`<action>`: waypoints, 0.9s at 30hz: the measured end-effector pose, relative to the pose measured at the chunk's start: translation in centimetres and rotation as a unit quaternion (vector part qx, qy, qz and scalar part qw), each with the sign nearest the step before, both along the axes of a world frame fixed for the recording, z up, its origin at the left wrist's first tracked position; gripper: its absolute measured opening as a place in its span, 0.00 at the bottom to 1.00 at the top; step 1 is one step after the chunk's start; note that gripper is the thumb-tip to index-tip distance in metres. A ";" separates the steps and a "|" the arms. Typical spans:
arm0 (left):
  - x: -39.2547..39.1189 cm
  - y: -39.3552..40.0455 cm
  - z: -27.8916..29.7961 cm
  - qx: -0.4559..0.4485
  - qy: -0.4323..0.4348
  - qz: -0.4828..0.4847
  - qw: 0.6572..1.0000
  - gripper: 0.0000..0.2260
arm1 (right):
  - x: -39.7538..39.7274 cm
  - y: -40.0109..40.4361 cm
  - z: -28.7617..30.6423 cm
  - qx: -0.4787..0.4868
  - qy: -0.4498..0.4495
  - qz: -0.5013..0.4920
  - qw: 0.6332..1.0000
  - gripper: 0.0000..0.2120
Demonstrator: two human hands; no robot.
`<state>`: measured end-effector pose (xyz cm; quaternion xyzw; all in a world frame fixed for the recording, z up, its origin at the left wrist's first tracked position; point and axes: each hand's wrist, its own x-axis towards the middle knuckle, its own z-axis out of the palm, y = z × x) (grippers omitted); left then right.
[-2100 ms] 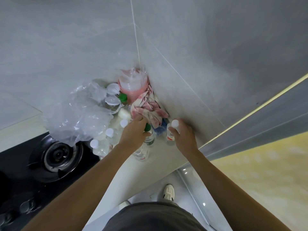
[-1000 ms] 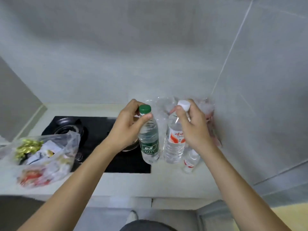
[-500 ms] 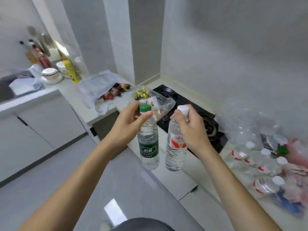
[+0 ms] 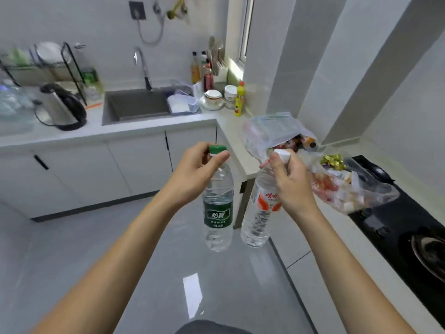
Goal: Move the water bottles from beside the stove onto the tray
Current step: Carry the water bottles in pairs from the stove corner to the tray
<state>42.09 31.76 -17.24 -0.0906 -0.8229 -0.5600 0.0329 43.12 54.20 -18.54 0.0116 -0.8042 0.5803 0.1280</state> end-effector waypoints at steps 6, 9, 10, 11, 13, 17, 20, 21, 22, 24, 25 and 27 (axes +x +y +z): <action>-2.7 -12.5 -0.8 -0.010 0.002 0.104 0.994 0.09 | -7.6 -12.8 -1.0 0.002 -0.011 0.128 0.992 0.10; -4.8 -17.6 -1.8 -0.011 0.001 0.162 0.987 0.08 | -11.8 -18.3 -1.8 0.008 -0.014 0.188 0.982 0.09; -5.7 -19.1 -2.0 -0.017 0.000 0.179 0.984 0.09 | -13.5 -19.9 -2.1 0.008 -0.016 0.205 0.979 0.09; -6.6 -20.6 -2.2 -0.024 -0.002 0.196 0.980 0.08 | -15.2 -21.5 -2.4 0.004 -0.017 0.225 0.974 0.09; -8.6 -23.4 -2.4 -0.034 0.000 0.231 0.972 0.07 | -18.9 -24.8 -2.9 -0.004 -0.021 0.267 0.963 0.09; -12.2 -28.8 -1.8 -0.052 -0.001 0.310 0.949 0.06 | -26.1 -31.4 -2.5 0.011 -0.013 0.344 0.939 0.09; -14.0 -32.4 -1.3 -0.045 0.010 0.373 0.927 0.04 | -30.3 -36.4 -1.8 0.028 0.006 0.399 0.916 0.18; -14.4 -33.6 -1.4 -0.039 0.011 0.395 0.918 0.03 | -31.4 -38.2 -1.7 0.035 0.012 0.416 0.909 0.19; -14.5 -34.6 -1.4 -0.031 0.009 0.417 0.908 0.02 | -32.3 -40.0 -1.6 0.042 0.014 0.432 0.901 0.19; -14.4 -36.9 -1.7 -0.020 0.008 0.459 0.888 0.03 | -33.7 -43.7 -1.9 0.046 0.014 0.465 0.884 0.18; -14.3 -38.1 -1.9 -0.014 0.006 0.475 0.880 0.03 | -34.1 -45.6 -2.2 0.044 0.011 0.479 0.877 0.16; -13.9 -40.8 -2.6 -0.001 -0.004 0.500 0.866 0.04 | -34.8 -49.5 -2.9 0.038 0.004 0.505 0.862 0.14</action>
